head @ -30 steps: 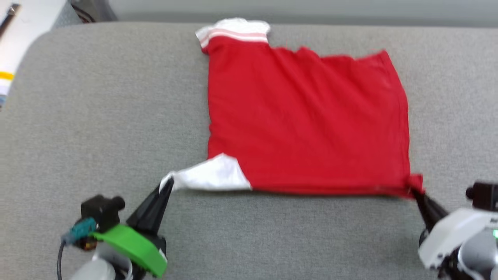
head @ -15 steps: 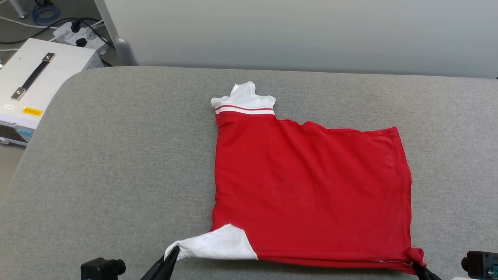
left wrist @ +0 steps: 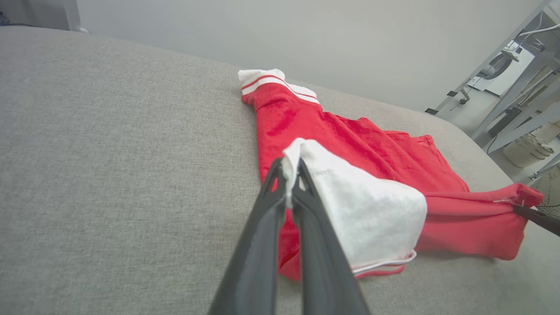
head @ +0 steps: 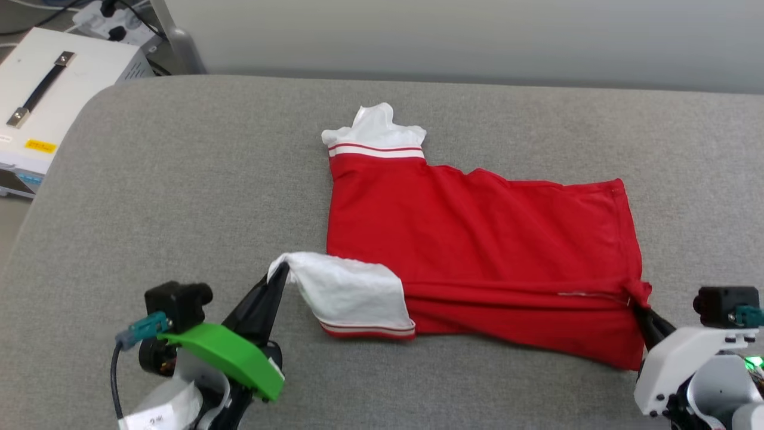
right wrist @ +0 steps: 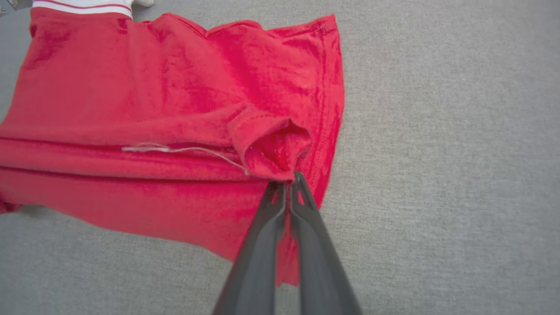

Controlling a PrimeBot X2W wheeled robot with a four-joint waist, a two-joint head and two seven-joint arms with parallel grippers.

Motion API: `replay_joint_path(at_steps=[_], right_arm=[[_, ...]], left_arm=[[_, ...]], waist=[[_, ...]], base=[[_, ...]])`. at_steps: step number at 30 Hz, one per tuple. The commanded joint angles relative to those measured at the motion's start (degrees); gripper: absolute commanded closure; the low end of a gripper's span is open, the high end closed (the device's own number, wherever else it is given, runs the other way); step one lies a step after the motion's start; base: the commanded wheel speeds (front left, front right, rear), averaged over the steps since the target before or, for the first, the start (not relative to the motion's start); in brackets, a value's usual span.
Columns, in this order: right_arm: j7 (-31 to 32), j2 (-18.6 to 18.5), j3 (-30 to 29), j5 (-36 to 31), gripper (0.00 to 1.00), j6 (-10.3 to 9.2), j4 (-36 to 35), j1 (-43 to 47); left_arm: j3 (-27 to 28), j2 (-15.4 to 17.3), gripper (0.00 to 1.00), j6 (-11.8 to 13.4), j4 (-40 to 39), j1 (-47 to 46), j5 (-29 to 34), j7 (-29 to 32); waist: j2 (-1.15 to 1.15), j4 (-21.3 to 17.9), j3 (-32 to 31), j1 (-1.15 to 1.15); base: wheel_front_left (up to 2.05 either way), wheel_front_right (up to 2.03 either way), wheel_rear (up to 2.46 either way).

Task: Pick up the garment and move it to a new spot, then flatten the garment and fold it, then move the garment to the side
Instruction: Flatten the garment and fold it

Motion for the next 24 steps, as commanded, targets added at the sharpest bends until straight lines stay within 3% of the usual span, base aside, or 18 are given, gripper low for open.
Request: replay_joint_path(at_steps=[1, 9, 15, 16, 17, 18, 19, 20, 24], right_arm=[[-0.52, -0.6, 0.19, -0.49, 1.0, -0.47, 1.39, -2.47], [-3.37, -2.23, 2.86, -1.86, 1.0, -0.47, 11.64, -12.48], [-5.66, -1.77, 4.43, -1.88, 1.0, -0.47, 20.0, -14.98], [-6.14, -1.75, 4.73, -1.82, 1.0, -0.47, 20.98, -15.07], [-6.79, -1.72, 4.98, -1.66, 0.72, -0.47, 22.07, -15.11], [-7.36, -1.72, 5.12, -1.53, 0.61, -0.47, 22.77, -15.09], [-8.37, -1.71, 5.22, -1.25, 0.17, -0.47, 23.35, -15.02], [-9.78, -1.78, 5.34, -0.98, 0.0, -0.47, 23.64, -14.84], [-15.89, -1.84, 5.81, -0.73, 0.0, -0.47, 23.31, -13.47]], left_arm=[[-0.12, -0.65, 1.0, -0.88, 2.04, -2.75, 0.99, 0.03], [-1.92, -4.35, 1.0, -5.49, 13.52, -11.86, 1.49, 0.3], [-4.93, -7.12, 1.0, -8.03, 21.3, -14.34, 0.01, 2.16], [-5.38, -7.39, 0.92, -8.26, 22.11, -14.48, -0.23, 2.33], [-5.71, -7.72, 0.7, -8.47, 22.96, -14.65, -0.54, 2.15], [-5.91, -7.98, 0.59, -8.6, 23.56, -14.73, -0.86, 1.97], [-6.25, -8.22, 0.38, -8.74, 24.22, -14.79, -1.16, 1.82], [-6.49, -8.39, 0.03, -8.83, 24.78, -14.8, -1.37, 1.43], [-5.91, -8.06, 0.0, -8.97, 26.05, -13.77, -2.29, -0.79]], waist=[[0.0, -0.28, 2.77, 0.0], [0.0, -0.8, 7.02, 0.0], [0.0, -0.84, 7.46, 0.0], [0.0, -0.86, 7.36, 0.0], [0.0, -0.85, 7.21, 0.0], [0.0, -0.82, 7.02, 0.0], [0.0, -0.77, 6.74, 0.0], [0.0, -0.69, 6.3, 0.0], [0.0, -1.12, 4.17, 0.0]], base=[[0.0, 0.0, 0.0], [0.0, 0.0, 0.0], [0.0, 0.0, 0.0], [0.0, 0.0, 0.0], [0.0, 0.0, 0.0], [0.0, 0.0, 0.0], [0.0, 0.0, 0.0], [0.0, 0.0, 0.0], [0.0, 0.0, 0.0]])
